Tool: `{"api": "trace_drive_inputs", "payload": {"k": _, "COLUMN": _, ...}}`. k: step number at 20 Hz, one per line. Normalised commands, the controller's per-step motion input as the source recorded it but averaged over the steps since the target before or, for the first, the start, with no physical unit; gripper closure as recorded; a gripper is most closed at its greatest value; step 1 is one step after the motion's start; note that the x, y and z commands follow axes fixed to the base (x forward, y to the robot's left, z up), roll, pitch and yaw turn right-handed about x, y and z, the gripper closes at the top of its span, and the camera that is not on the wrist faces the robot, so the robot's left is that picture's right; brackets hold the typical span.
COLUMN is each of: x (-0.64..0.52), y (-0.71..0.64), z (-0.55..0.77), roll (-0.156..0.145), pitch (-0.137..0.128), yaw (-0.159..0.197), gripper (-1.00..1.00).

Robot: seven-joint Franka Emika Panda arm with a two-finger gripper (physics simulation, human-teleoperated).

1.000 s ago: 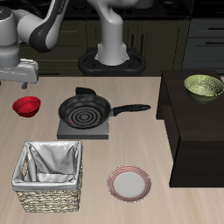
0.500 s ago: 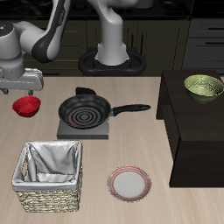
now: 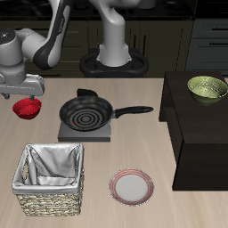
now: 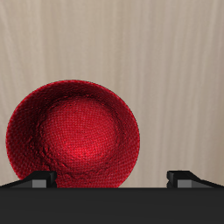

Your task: Place the red bowl on the plate

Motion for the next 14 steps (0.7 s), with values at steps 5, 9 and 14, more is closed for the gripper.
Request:
{"api": "trace_drive_inputs", "payload": {"k": 5, "x": 0.02, "y": -0.01, "z": -0.21, "roll": -0.004, "pitch": 0.015, "yaw": -0.001, "gripper": -1.0}}
{"api": "trace_drive_inputs", "payload": {"k": 9, "x": 0.01, "y": 0.0, "z": -0.04, "roll": 0.004, "pitch": 0.006, "yaw": 0.004, "gripper": -1.0}}
{"api": "trace_drive_inputs", "payload": {"k": 14, "x": 0.02, "y": -0.15, "z": -0.42, "roll": -0.031, "pitch": 0.057, "yaw": -0.018, "gripper": -1.0}}
